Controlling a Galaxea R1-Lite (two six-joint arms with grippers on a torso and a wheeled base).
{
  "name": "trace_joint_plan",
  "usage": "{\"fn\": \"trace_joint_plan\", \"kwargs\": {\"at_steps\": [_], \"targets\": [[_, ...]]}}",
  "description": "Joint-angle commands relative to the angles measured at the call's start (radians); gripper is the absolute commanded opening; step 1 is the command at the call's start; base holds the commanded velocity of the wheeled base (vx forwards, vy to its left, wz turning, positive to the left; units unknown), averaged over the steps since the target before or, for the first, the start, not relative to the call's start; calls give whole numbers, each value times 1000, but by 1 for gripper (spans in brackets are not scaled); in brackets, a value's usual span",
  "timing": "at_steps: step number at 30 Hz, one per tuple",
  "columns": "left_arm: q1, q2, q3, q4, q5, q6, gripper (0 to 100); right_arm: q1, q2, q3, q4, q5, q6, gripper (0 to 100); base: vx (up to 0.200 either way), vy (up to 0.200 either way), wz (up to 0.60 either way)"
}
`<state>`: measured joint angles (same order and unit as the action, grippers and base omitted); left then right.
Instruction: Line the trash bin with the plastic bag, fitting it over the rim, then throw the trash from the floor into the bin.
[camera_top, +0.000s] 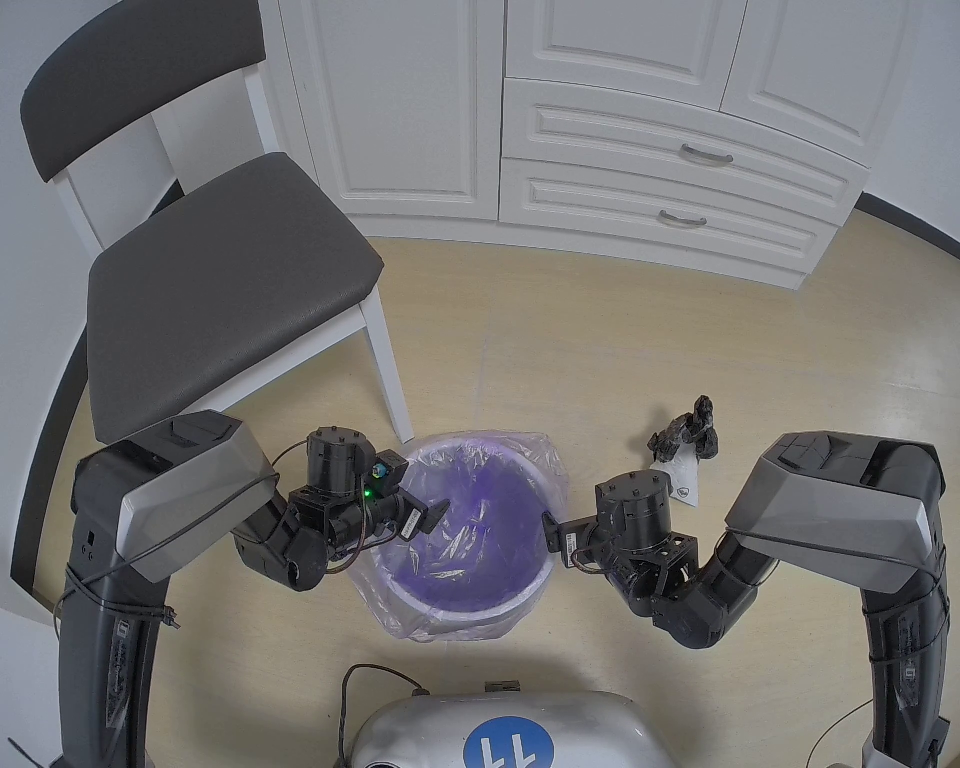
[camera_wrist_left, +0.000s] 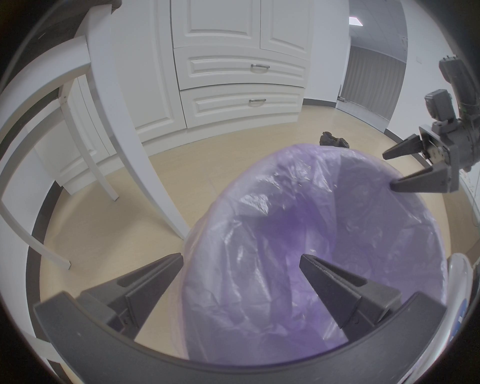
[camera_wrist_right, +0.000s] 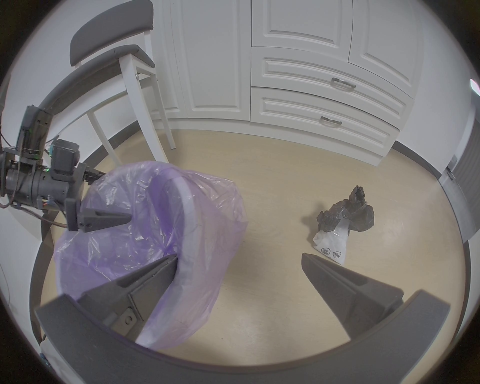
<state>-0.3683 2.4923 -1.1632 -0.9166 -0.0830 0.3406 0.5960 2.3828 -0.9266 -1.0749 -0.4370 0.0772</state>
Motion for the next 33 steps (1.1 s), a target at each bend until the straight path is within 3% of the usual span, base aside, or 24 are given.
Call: {"fn": "trace_joint_plan", "kwargs": {"at_steps": [1,14,23,24,33], "targets": [[-9,-64,63,-11,-4,-2,100,2,-2,6,0,0,-1,100,0,0,0],[-17,-213,209,-70,-3,-3,100,4,-17,20,-5,-2,-4,100,0,0,0],[-115,-188,277,-215,2,-3,100,11,-63,52,1,-2,-5,100,0,0,0],[-121,-182,270,-215,3,-5,0,11,-70,61,0,-2,-8,100,0,0,0],[-139,-148,254,-134,69,-8,0,10,-221,153,6,15,-50,100,0,0,0]]}}
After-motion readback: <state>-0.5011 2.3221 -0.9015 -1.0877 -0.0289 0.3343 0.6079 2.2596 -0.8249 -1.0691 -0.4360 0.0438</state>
